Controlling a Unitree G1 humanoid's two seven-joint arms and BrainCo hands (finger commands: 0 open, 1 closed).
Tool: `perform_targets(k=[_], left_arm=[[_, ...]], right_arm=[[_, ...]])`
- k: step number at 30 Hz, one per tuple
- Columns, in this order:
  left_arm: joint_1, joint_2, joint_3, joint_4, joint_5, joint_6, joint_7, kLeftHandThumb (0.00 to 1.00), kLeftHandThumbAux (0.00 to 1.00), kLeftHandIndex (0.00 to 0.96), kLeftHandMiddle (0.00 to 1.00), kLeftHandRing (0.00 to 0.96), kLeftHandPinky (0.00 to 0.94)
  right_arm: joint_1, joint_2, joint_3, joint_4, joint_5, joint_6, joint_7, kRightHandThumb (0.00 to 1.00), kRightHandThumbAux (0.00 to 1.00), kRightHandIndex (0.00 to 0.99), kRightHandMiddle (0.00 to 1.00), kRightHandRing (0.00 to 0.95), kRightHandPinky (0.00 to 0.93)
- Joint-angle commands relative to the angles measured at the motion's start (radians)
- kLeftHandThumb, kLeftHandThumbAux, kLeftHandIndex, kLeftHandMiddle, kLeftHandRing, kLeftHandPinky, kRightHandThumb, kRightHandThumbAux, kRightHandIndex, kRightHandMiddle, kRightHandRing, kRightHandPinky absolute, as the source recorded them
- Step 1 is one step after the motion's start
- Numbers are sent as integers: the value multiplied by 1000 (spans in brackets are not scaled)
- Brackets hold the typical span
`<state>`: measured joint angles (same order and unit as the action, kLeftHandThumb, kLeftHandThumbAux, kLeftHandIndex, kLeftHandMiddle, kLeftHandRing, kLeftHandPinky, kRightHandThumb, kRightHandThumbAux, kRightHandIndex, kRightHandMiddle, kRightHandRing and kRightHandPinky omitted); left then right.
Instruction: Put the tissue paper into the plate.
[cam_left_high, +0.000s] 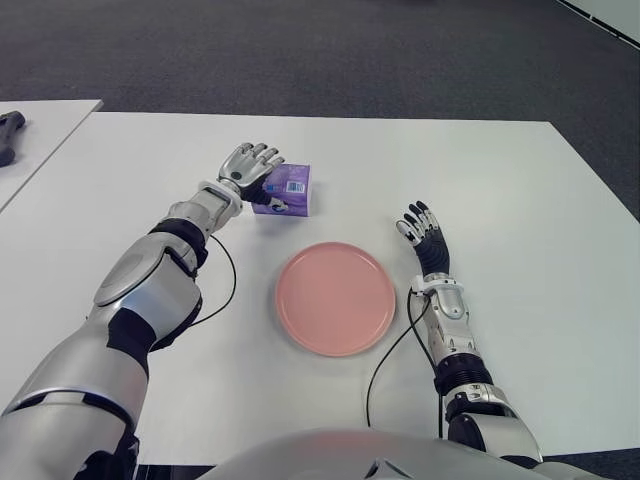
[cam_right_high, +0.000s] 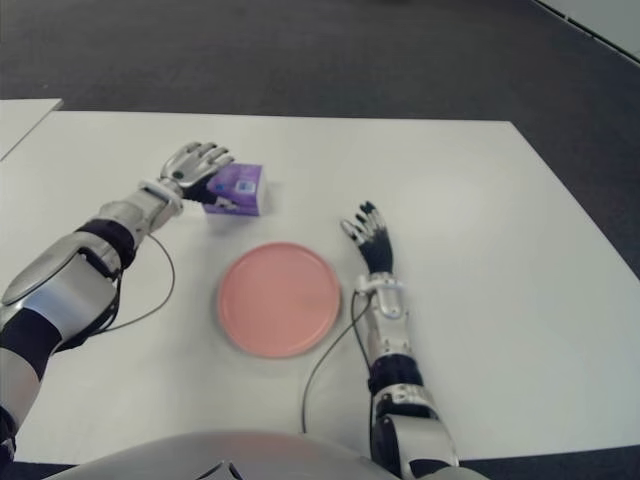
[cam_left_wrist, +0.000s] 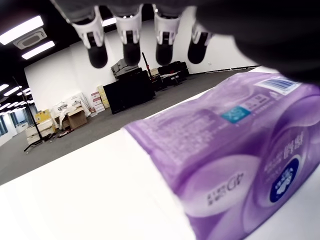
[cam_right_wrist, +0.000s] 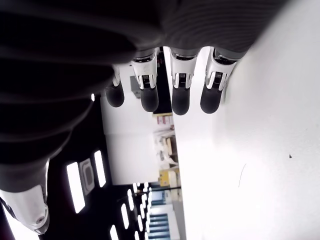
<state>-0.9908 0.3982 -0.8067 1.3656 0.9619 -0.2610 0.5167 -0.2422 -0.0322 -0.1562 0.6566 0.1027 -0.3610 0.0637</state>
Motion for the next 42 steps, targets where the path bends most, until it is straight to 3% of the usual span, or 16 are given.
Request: perform_targets(k=[1, 17, 30, 42], left_arm=[[22, -11, -7, 9, 9, -6, -13, 171, 237, 0, 0, 0, 0], [43, -34, -10, 13, 9, -8, -26, 147, 245, 0, 0, 0, 0], [99, -81, -16, 20, 14, 18, -11, 139, 272, 0, 0, 0, 0], [147, -111, -8, 27, 6, 34, -7, 151, 285, 0, 0, 0, 0]], right_arm=[[65, 9, -1, 56, 3, 57, -4, 409, 615, 76, 115, 92, 104], [69, 6, 9, 49, -15, 51, -14, 373, 634, 74, 113, 91, 114], [68, 13, 3, 38, -3, 74, -24, 402, 636, 85, 124, 113, 156], [76, 15, 1, 28, 1, 64, -15, 407, 651, 83, 130, 109, 117]])
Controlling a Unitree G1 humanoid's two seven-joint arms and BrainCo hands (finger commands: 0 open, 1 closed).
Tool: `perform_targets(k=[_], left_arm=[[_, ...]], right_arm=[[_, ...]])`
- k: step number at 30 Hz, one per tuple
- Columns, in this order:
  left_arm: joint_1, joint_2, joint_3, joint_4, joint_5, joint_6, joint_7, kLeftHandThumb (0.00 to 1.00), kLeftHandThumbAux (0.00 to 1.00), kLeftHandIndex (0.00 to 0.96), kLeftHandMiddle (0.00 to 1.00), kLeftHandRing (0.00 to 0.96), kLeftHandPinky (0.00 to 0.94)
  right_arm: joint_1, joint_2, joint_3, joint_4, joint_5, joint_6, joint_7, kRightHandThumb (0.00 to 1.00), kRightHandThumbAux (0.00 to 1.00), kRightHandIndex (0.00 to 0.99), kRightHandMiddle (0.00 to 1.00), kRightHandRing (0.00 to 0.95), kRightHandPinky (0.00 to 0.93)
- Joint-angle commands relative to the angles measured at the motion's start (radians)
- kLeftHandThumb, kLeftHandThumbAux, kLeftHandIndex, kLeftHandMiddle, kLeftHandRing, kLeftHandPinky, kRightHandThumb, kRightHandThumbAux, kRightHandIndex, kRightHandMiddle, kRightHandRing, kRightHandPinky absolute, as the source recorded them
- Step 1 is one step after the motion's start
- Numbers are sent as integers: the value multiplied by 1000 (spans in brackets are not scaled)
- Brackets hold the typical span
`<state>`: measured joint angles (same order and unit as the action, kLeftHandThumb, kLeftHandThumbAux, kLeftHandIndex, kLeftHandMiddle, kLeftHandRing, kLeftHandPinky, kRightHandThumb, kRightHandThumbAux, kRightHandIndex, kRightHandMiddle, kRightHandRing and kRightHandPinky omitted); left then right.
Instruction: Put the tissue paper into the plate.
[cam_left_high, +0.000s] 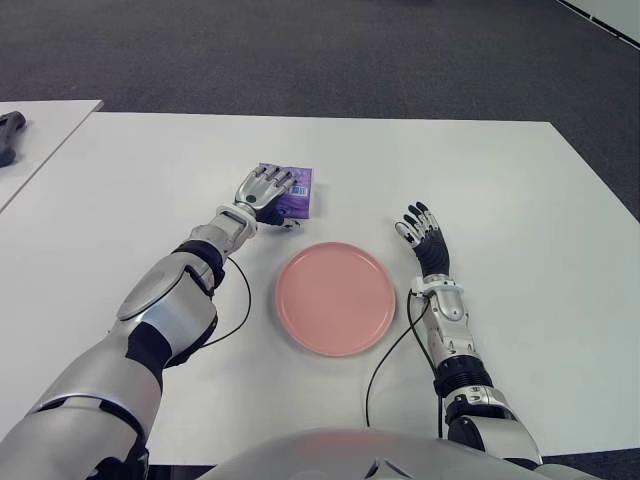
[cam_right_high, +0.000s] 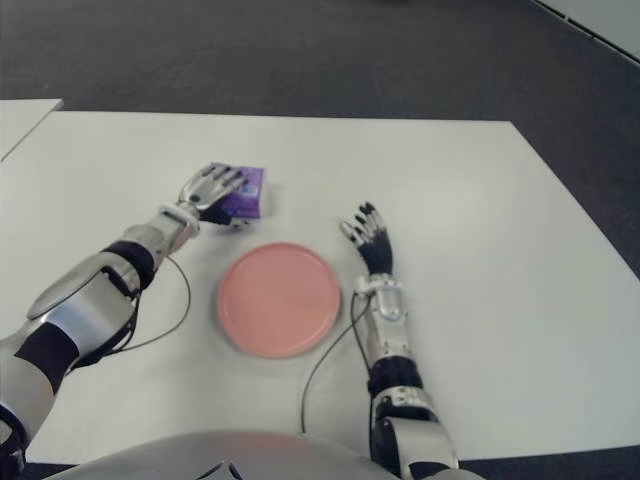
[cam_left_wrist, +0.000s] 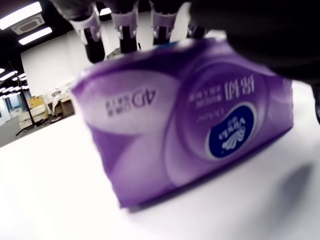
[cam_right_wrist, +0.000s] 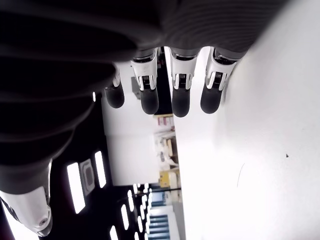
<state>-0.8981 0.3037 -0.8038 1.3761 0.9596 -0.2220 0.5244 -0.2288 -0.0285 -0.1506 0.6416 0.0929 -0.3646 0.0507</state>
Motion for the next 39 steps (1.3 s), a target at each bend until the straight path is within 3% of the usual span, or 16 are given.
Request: perform_targets(k=[1, 19, 29, 39], left_arm=[[57, -18, -11, 17, 9, -2, -13, 148, 285, 0, 0, 0, 0], [66, -18, -32, 23, 29, 38, -4, 109, 290, 0, 0, 0, 0], [62, -7, -38, 24, 27, 44, 8, 130, 295, 0, 0, 0, 0], [51, 5, -72, 26, 51, 51, 36, 180, 338, 0, 0, 0, 11]], right_arm=[[63, 11, -4, 43, 11, 66, -1, 409, 650, 83, 130, 108, 113], [67, 11, 0, 38, 17, 65, 7, 416, 644, 91, 143, 107, 107], [66, 12, 0, 34, 23, 64, 16, 428, 645, 88, 145, 99, 69], [59, 3, -3, 47, 26, 71, 34, 432, 632, 94, 136, 100, 104]])
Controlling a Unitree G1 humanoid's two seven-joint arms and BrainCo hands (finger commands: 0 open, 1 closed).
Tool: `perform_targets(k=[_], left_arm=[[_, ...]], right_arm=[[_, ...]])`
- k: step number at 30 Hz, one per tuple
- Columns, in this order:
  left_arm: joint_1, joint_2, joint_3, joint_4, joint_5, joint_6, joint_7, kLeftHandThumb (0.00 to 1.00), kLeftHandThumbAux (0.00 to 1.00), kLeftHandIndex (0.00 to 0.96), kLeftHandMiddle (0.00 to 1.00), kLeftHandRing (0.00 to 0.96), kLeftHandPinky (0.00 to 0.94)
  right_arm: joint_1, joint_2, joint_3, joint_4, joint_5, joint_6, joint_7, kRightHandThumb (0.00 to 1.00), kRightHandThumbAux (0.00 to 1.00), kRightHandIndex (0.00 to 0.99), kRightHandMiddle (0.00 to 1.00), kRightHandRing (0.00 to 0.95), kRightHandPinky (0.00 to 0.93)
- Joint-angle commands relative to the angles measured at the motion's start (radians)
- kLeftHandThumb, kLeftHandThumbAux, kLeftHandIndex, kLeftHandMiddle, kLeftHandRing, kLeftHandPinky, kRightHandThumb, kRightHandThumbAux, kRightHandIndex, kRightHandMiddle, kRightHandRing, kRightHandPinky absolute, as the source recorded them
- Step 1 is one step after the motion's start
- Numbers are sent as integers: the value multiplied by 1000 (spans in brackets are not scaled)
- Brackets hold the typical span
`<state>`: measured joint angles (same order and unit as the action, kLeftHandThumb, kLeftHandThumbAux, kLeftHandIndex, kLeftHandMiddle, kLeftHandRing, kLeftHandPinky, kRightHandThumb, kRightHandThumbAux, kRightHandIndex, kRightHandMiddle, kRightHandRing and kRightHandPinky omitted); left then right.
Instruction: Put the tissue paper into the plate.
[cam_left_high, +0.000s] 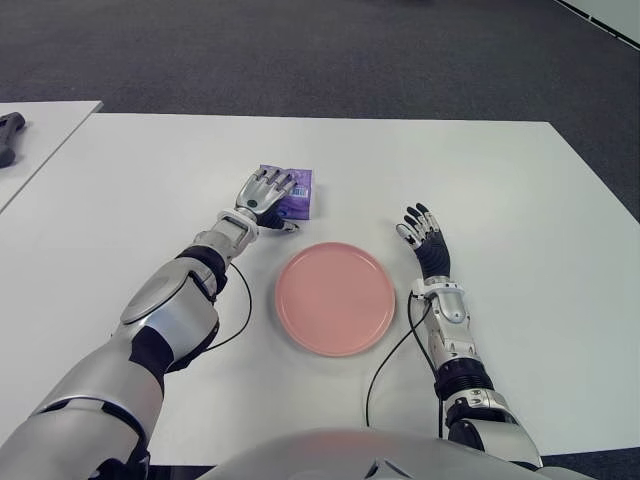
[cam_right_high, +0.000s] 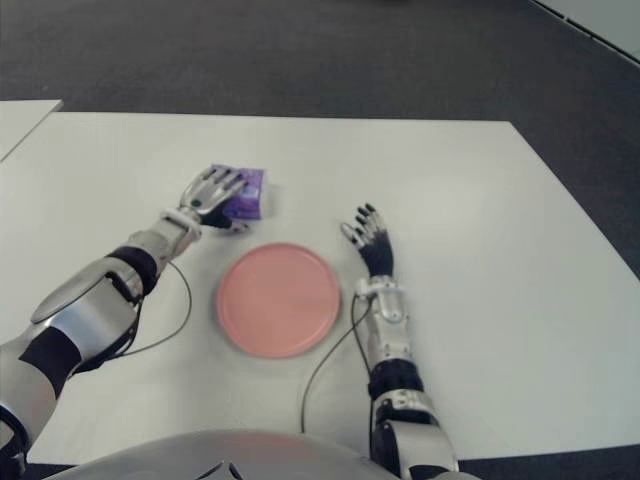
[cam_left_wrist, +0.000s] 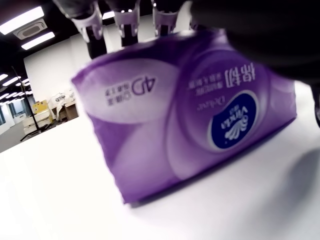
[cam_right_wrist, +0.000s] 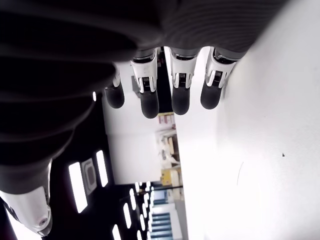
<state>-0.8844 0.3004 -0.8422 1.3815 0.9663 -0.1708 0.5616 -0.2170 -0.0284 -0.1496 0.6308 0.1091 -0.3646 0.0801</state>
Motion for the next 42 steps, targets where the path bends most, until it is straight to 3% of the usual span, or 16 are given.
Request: perform_targets(k=[1, 4, 5, 8, 11, 13, 14, 16, 20, 42], left_arm=[[38, 10, -38, 22, 48, 3, 8, 194, 368, 0, 6, 22, 73], [42, 10, -51, 26, 64, 18, 47, 231, 420, 7, 49, 99, 199], [42, 7, -54, 27, 67, 23, 60, 270, 444, 67, 129, 184, 284], [39, 3, -65, 25, 77, 34, 124, 332, 471, 167, 287, 339, 425], [36, -5, -75, 25, 86, 52, 186, 430, 513, 304, 519, 536, 602], [36, -9, -71, 26, 83, 50, 206, 461, 533, 343, 568, 577, 635], [36, -11, -69, 26, 82, 48, 213, 547, 593, 372, 592, 597, 650], [36, -14, -67, 26, 79, 46, 226, 623, 644, 398, 617, 617, 664], [46, -25, -44, 26, 57, 37, 251, 691, 688, 424, 653, 645, 693], [82, -55, 39, 23, 8, 20, 309, 712, 704, 444, 772, 757, 768]], right_arm=[[46, 2, -4, 59, 10, 71, 6, 429, 632, 94, 135, 101, 111], [44, -2, -6, 62, 12, 71, 11, 426, 632, 94, 134, 106, 123], [43, -3, -7, 63, 13, 72, 13, 426, 630, 95, 134, 107, 121], [42, -5, -8, 64, 15, 72, 18, 427, 626, 95, 136, 109, 112], [38, -10, -10, 71, 16, 72, 23, 422, 627, 89, 135, 105, 103], [36, -12, -10, 77, 16, 69, 26, 420, 628, 88, 137, 105, 98], [35, -13, -10, 80, 16, 68, 27, 419, 629, 88, 140, 108, 107], [33, -14, -9, 86, 15, 66, 28, 417, 632, 90, 144, 113, 119], [29, -16, -9, 91, 17, 65, 36, 410, 638, 94, 143, 110, 107], [21, -21, -5, 111, 10, 63, 43, 396, 639, 91, 130, 106, 117]])
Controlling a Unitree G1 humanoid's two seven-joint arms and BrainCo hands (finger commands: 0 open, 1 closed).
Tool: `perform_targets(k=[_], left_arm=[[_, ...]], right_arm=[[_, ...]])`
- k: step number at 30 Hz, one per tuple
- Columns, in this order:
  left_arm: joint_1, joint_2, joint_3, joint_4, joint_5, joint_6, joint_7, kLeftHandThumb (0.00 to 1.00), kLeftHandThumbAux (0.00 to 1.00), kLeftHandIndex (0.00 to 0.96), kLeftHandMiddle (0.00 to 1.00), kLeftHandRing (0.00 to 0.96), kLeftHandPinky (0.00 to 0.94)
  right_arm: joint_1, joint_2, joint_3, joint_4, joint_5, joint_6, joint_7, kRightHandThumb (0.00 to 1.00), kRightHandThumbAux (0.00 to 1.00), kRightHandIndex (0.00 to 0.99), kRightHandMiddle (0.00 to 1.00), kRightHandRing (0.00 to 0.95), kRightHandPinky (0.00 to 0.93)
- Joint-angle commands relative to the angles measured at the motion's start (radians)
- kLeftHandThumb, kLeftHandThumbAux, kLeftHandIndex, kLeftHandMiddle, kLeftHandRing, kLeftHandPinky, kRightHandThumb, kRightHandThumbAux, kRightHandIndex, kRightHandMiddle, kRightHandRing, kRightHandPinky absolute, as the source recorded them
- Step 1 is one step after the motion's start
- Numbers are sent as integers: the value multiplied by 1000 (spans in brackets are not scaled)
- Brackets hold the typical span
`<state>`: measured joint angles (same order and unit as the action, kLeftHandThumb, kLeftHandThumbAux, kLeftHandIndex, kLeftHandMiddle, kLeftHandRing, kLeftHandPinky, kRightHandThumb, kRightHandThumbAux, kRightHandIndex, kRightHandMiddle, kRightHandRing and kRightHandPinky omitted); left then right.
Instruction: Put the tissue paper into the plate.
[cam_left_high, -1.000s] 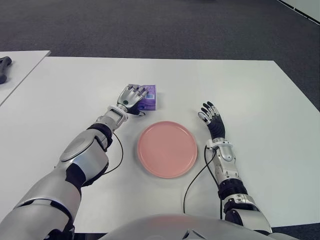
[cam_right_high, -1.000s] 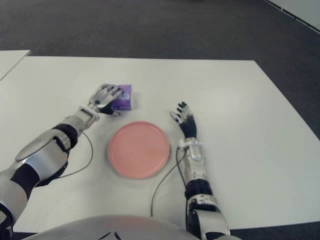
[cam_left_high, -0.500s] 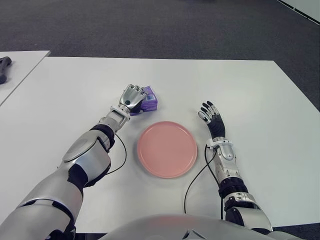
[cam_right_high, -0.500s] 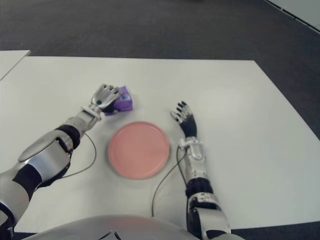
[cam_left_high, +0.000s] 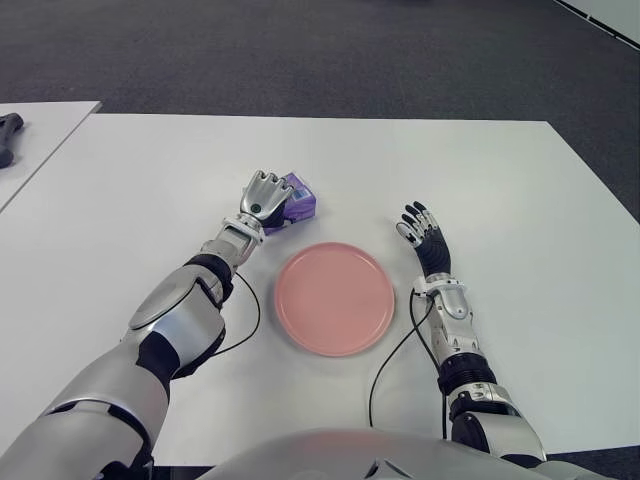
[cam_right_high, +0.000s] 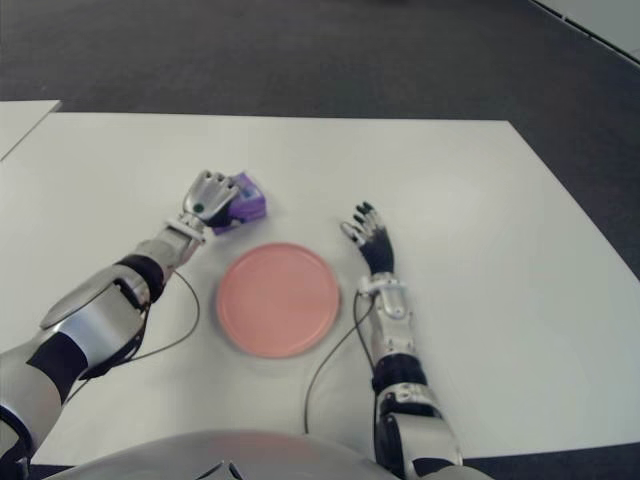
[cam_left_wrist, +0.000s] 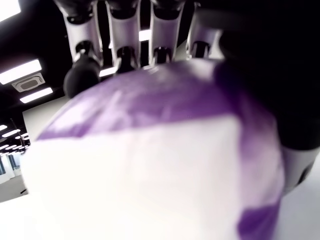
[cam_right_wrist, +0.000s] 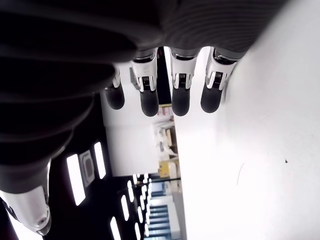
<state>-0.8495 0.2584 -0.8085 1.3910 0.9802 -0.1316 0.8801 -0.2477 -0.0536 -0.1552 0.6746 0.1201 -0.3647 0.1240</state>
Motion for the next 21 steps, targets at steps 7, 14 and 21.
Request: perform_targets(k=[7, 14, 21], left_arm=[[54, -14, 13, 13, -2, -31, 11, 713, 703, 445, 784, 772, 772], [60, -12, 9, 12, 6, -37, 40, 714, 702, 445, 799, 787, 786], [58, -9, 11, 11, 4, -44, 64, 714, 702, 445, 814, 802, 808]], right_arm=[[50, 7, -4, 70, 7, 57, 2, 422, 639, 97, 134, 109, 131], [45, 8, -9, 83, 10, 52, 4, 469, 624, 108, 153, 123, 135], [40, 8, -12, 95, 12, 35, 14, 469, 619, 109, 156, 126, 126]])
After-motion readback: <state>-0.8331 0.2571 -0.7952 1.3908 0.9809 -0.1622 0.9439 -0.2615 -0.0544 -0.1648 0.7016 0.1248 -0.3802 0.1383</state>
